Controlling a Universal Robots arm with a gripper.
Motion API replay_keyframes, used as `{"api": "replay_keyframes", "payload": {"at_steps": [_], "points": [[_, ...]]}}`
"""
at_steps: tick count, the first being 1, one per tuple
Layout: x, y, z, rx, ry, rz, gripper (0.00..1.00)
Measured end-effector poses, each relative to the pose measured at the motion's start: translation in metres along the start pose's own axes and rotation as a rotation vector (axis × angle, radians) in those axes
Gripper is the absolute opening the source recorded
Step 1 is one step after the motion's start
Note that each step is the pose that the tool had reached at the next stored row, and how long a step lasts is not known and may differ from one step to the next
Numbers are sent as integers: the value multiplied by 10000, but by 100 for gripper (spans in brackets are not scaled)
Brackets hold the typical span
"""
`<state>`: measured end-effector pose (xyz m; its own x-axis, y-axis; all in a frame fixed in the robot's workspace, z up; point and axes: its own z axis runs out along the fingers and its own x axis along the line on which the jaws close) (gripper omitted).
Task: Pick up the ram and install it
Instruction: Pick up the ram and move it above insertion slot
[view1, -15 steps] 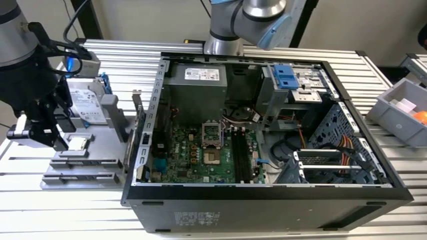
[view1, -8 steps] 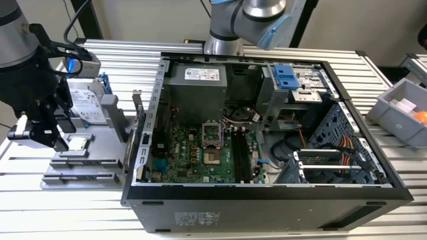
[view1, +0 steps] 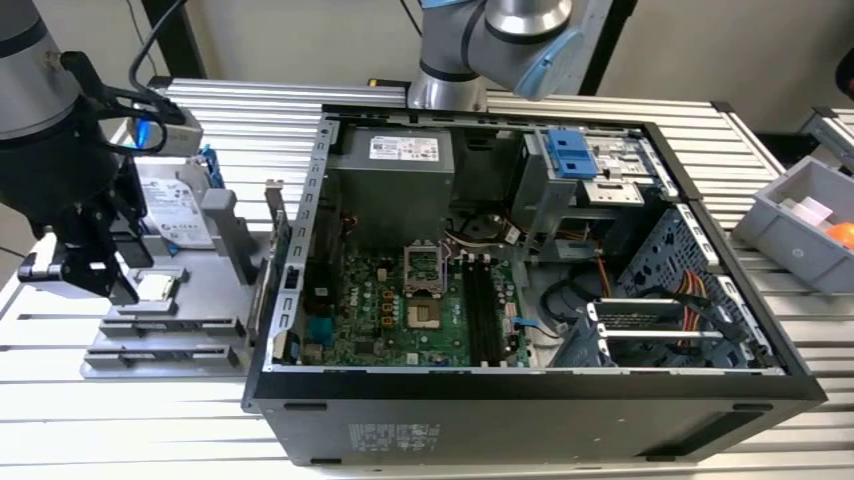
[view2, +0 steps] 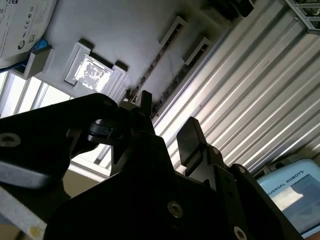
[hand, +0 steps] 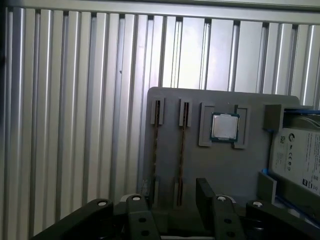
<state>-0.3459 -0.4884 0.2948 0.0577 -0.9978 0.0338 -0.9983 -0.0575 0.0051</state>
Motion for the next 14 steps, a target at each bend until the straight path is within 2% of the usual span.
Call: {"api": "replay_keyframes", "payload": {"at_steps": [14], "points": [[-2, 0, 53, 0, 7, 0, 100]]}}
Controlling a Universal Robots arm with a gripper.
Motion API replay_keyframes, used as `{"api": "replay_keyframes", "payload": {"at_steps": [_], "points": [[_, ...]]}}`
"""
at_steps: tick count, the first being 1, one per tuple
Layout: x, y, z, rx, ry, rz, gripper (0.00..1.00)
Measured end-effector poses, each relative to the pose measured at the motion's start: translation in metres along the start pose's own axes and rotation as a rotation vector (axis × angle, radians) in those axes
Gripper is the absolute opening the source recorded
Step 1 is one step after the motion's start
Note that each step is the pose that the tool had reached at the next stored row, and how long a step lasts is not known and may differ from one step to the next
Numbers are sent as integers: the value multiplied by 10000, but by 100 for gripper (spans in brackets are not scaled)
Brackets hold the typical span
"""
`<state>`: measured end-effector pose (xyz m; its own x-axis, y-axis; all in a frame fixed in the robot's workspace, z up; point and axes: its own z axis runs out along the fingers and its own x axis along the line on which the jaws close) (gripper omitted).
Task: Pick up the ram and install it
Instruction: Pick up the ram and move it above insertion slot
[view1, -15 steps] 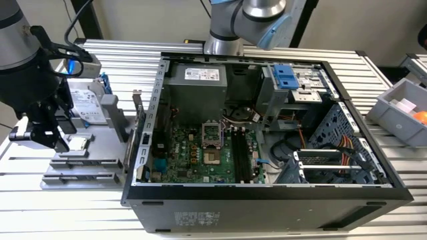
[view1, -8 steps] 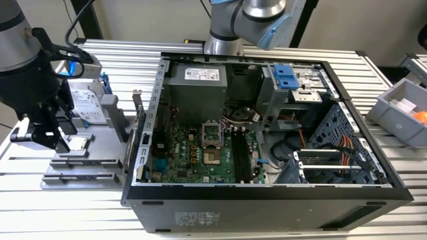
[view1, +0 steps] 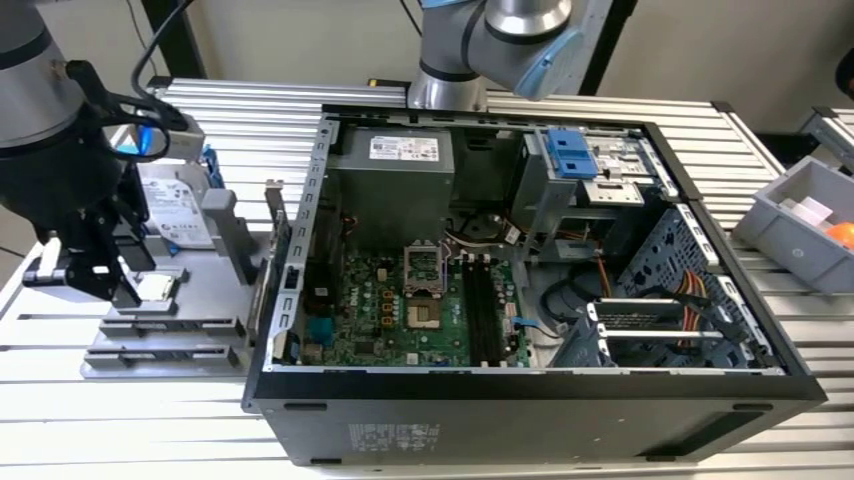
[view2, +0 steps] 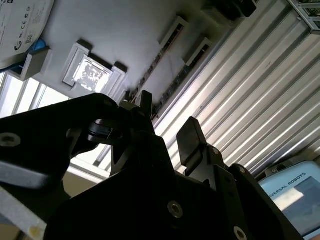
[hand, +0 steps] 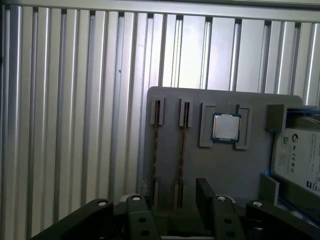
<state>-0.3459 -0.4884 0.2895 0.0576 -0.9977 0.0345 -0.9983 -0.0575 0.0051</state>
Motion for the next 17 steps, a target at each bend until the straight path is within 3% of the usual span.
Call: {"api": "replay_keyframes", "payload": {"at_steps": [17], "points": [[-2, -1, 58, -2, 40, 0, 100]]}}
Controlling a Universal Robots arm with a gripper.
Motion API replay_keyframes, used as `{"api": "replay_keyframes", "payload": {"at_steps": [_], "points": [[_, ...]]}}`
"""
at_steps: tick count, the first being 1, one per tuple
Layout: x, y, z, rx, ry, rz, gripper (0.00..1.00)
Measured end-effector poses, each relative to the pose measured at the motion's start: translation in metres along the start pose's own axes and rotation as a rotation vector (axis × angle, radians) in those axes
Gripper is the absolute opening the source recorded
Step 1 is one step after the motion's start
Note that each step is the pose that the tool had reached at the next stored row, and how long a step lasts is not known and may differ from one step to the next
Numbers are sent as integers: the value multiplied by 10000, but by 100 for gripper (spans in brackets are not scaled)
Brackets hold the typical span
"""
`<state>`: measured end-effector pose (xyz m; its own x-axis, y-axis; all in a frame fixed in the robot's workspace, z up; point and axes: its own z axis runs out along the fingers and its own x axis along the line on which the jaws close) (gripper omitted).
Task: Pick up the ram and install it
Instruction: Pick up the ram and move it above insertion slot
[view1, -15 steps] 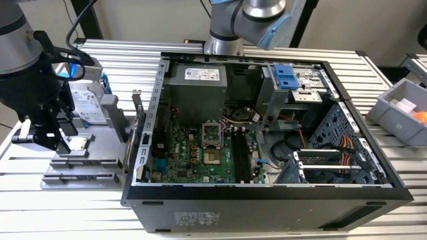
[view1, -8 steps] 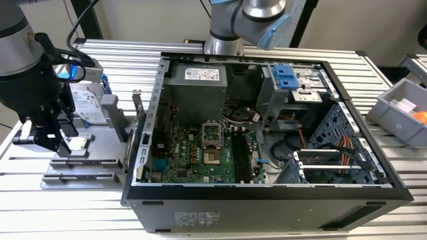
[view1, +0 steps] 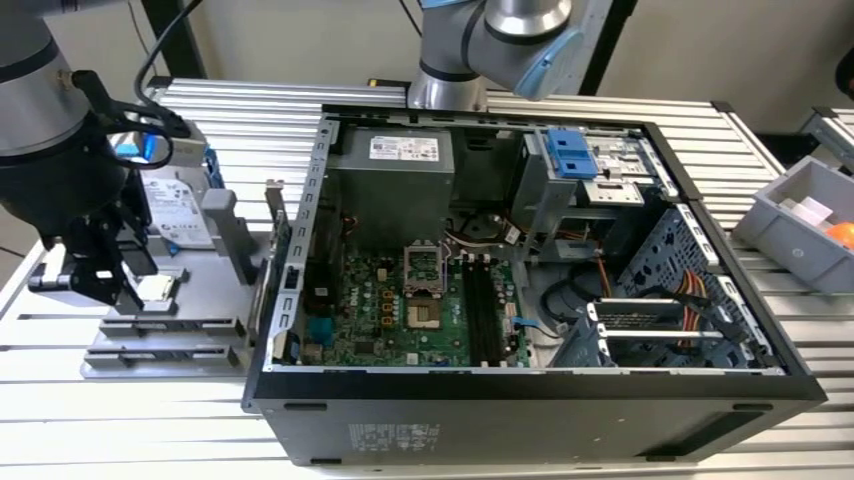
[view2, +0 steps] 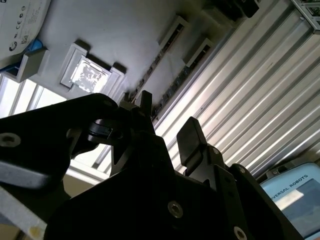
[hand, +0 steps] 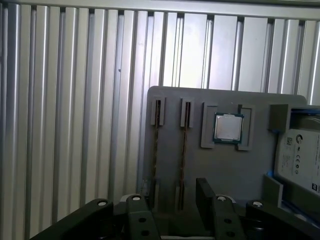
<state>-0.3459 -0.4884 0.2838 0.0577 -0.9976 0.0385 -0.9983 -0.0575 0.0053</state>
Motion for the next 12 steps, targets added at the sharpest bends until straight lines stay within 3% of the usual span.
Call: {"api": "replay_keyframes", "payload": {"at_steps": [12], "points": [[-1, 0, 41, -3, 34, 0, 100]]}}
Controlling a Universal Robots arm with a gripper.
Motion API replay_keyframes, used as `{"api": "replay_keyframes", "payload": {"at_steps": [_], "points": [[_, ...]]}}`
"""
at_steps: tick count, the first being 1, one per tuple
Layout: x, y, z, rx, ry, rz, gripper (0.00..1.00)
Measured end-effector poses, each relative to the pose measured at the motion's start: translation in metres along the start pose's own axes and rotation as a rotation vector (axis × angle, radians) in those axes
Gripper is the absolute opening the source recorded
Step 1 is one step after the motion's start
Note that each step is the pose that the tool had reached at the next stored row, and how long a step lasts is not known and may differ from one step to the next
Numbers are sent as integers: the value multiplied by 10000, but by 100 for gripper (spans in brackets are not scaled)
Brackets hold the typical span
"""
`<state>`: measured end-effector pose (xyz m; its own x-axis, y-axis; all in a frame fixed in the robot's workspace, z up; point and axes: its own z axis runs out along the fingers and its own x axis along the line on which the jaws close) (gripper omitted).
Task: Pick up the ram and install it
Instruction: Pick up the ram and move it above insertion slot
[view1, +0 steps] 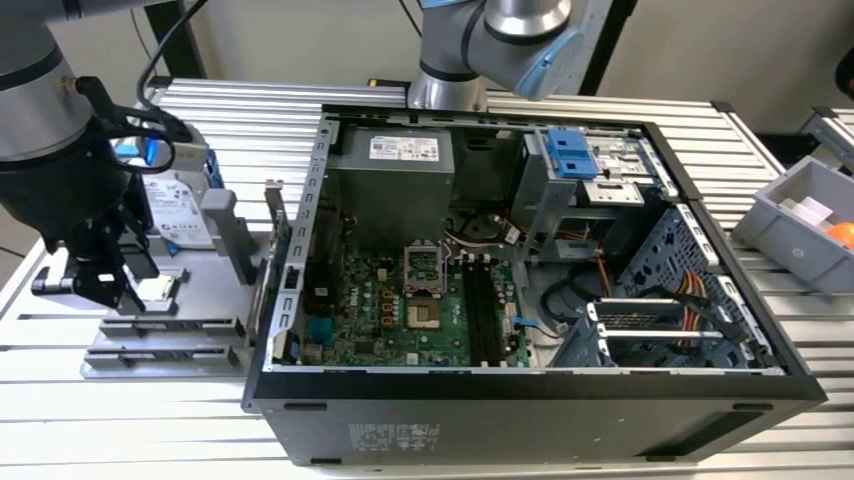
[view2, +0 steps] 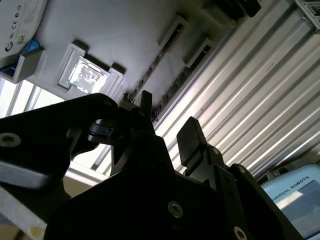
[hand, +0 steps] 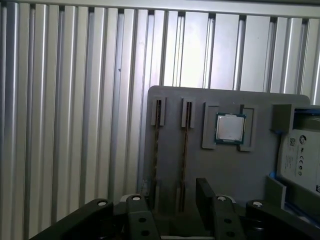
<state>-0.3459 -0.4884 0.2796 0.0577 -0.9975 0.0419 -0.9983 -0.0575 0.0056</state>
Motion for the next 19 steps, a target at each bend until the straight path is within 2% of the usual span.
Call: {"api": "replay_keyframes", "payload": {"at_steps": [19], "points": [[-3, 0, 55, -2, 34, 0, 100]]}}
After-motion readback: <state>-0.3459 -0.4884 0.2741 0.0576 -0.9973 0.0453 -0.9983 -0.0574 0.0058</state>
